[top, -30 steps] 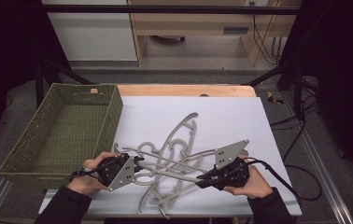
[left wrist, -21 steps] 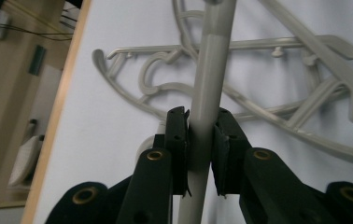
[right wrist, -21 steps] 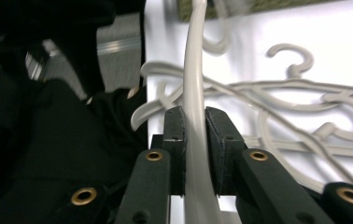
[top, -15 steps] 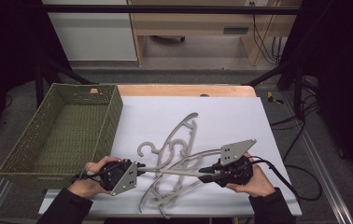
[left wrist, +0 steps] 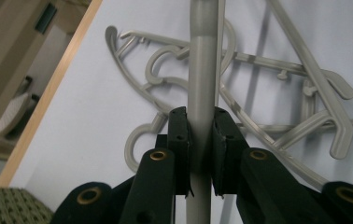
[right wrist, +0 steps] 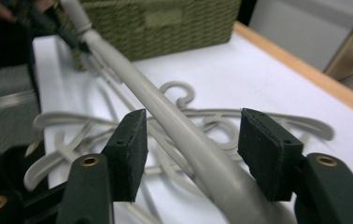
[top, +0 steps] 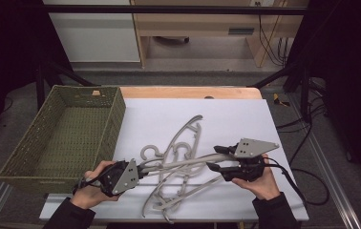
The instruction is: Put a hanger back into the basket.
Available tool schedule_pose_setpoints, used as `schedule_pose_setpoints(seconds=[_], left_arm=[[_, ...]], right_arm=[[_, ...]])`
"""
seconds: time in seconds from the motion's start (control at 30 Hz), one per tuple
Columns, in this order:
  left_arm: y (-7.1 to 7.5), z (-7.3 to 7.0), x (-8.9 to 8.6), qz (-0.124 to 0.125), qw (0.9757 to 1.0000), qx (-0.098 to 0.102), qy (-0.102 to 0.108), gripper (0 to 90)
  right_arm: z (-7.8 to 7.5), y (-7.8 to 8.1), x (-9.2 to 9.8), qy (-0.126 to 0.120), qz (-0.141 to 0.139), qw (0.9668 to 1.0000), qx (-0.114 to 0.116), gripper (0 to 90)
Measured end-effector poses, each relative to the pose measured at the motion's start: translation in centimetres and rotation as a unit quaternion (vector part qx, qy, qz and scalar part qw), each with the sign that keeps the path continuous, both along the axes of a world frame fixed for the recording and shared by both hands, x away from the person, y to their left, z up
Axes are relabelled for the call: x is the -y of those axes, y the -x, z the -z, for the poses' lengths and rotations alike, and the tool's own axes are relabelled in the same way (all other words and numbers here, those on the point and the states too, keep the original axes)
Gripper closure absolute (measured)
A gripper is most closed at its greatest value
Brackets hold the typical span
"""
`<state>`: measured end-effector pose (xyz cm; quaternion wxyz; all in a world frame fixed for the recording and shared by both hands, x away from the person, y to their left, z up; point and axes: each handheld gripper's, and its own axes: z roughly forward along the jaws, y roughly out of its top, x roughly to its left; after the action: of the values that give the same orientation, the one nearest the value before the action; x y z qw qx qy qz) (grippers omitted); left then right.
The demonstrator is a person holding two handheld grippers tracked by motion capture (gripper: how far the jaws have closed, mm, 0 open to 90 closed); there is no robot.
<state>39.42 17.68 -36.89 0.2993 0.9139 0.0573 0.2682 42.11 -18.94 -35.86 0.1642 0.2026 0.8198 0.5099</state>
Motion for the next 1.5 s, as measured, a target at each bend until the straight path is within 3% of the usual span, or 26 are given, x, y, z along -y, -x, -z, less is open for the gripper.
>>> schedule_pose_setpoints(seconds=[0.1, 0.23, 0.37, 0.57, 0.8, 0.97, 1.03, 1.17, 1.33, 1.37, 1.4, 1.5], left_arm=[[-0.3, 0.2, 0.0, -0.020, 0.9997, -0.015, 0.007, 79.8], [-0.5, 0.3, 0.1, -0.048, 0.9978, -0.036, 0.028, 79.8], [-0.6, -0.2, 0.1, -0.070, 0.9943, -0.057, 0.057, 79.8], [-0.6, -1.3, 0.0, -0.099, 0.9887, -0.075, 0.084, 79.7], [-0.7, -2.3, -0.3, -0.115, 0.9847, -0.085, 0.100, 79.8], [-0.8, -3.9, -0.6, -0.122, 0.9812, -0.091, 0.118, 79.8], [-0.9, -4.5, -0.8, -0.124, 0.9807, -0.090, 0.122, 79.8], [-0.9, -6.3, -1.4, -0.128, 0.9820, -0.078, 0.116, 79.8], [-1.4, -8.0, -2.4, -0.132, 0.9794, -0.077, 0.132, 79.8], [-1.4, -8.4, -2.6, -0.131, 0.9800, -0.075, 0.129, 79.8], [-1.4, -8.6, -2.8, -0.134, 0.9787, -0.076, 0.136, 79.8], [-1.5, -9.5, -3.5, -0.135, 0.9797, -0.072, 0.130, 79.8]], right_arm=[[-0.5, 0.1, 1.3, -0.045, 0.035, 0.9983, 0.012, 35.2], [-0.7, 0.3, 2.9, -0.074, 0.077, 0.9940, 0.023, 24.2], [-0.2, 0.3, 3.9, -0.080, 0.113, 0.9904, 0.009, 18.6], [1.5, -0.2, 4.9, -0.064, 0.160, 0.9850, -0.015, 9.9], [2.5, -0.5, 5.4, -0.060, 0.182, 0.9809, -0.033, 6.9], [2.8, -0.4, 5.8, -0.058, 0.189, 0.9794, -0.039, 5.9], [2.9, -0.3, 6.1, -0.059, 0.193, 0.9785, -0.041, 5.8], [3.1, -0.2, 6.3, -0.059, 0.200, 0.9771, -0.043, 5.0], [3.3, -0.3, 6.3, -0.053, 0.203, 0.9767, -0.044, 4.3], [3.3, -0.2, 6.3, -0.053, 0.203, 0.9768, -0.044, 4.3], [3.3, -0.2, 6.3, -0.053, 0.203, 0.9768, -0.044, 4.2], [3.3, -0.2, 6.3, -0.061, 0.202, 0.9763, -0.047, 4.2]])
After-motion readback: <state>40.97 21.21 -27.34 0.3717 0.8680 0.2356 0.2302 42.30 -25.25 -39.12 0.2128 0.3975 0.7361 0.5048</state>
